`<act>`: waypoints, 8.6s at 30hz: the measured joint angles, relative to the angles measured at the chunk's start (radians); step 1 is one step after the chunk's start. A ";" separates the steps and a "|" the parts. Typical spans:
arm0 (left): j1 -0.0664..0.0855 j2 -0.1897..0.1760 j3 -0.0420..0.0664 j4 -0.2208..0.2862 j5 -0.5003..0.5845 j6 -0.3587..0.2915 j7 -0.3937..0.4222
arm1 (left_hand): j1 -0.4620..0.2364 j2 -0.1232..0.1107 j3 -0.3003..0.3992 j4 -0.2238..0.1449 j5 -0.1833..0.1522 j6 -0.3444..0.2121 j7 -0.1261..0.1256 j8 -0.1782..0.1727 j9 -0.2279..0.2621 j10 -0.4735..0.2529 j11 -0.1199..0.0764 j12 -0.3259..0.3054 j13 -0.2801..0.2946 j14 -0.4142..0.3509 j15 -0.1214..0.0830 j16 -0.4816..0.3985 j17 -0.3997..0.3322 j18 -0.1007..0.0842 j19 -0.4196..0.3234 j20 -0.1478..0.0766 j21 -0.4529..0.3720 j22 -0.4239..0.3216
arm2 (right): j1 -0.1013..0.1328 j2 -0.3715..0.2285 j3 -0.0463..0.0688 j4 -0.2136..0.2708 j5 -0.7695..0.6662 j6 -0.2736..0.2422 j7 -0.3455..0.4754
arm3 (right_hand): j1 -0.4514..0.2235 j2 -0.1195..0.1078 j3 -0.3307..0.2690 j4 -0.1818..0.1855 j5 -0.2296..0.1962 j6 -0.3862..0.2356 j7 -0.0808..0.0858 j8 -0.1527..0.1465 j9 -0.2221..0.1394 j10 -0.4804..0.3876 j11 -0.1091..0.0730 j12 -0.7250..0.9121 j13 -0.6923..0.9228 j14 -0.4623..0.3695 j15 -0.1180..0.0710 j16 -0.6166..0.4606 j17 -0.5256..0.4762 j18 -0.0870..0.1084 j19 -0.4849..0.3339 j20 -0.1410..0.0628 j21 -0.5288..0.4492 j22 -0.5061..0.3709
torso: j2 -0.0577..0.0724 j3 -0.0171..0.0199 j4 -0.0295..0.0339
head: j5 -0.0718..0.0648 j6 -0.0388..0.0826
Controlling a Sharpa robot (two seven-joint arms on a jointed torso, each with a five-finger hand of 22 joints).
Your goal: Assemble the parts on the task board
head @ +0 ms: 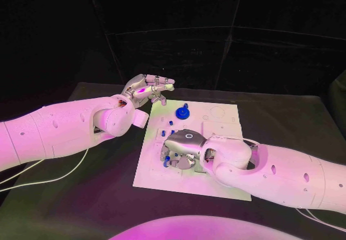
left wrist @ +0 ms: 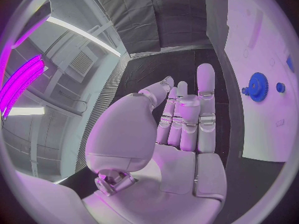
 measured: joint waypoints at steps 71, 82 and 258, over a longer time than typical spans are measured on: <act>0.000 -0.009 0.000 0.001 0.000 0.006 -0.006 | 0.000 0.000 0.000 0.000 0.000 0.000 0.000 0.000 0.000 0.000 0.000 0.001 0.000 0.000 0.000 0.000 0.000 0.000 0.000 0.000 0.000 0.000 | -0.006 -0.154 -0.006 0.092 0.000 -0.129 0.010 | -0.135 -0.051 -0.300 0.076 0.053 -0.179 0.014 -0.004 -0.001 -0.167 -0.003 0.027 0.000 -0.046 0.028 -0.224 -0.291 0.040 -0.165 0.030 -0.213 -0.270 | -0.001 0.0005 0.0000 | -0.026 0.012; 0.000 -0.021 -0.001 0.006 0.000 0.006 -0.008 | 0.000 0.000 0.000 0.000 0.000 0.000 0.000 0.000 0.000 -0.004 0.004 0.000 0.000 0.000 0.000 0.000 -0.003 0.000 0.000 0.000 -0.004 -0.001 | 0.048 -0.469 -0.003 0.209 0.373 -0.188 -0.045 | -0.240 -0.008 -0.467 0.219 0.200 -0.072 -0.042 0.114 0.039 0.162 -0.089 0.606 0.500 0.000 -0.051 0.102 0.102 -0.016 0.051 -0.033 0.037 0.012 | -0.009 -0.0041 -0.0117 | -0.087 0.045; 0.000 -0.053 -0.016 0.022 0.000 0.029 -0.029 | -0.004 0.004 -0.003 -0.003 0.000 -0.004 0.004 0.004 0.000 -0.011 0.004 0.008 0.000 -0.007 0.000 0.000 -0.008 0.000 0.000 0.000 -0.008 -0.005 | 0.000 -0.596 -0.021 0.281 0.364 -0.227 -0.340 | -0.166 0.082 -0.620 0.212 0.204 -0.101 -0.061 0.235 0.266 0.134 -0.098 0.754 0.944 0.000 -0.053 0.185 0.269 -0.031 0.081 -0.041 0.075 0.012 | -0.019 -0.0083 -0.0411 | -0.123 0.029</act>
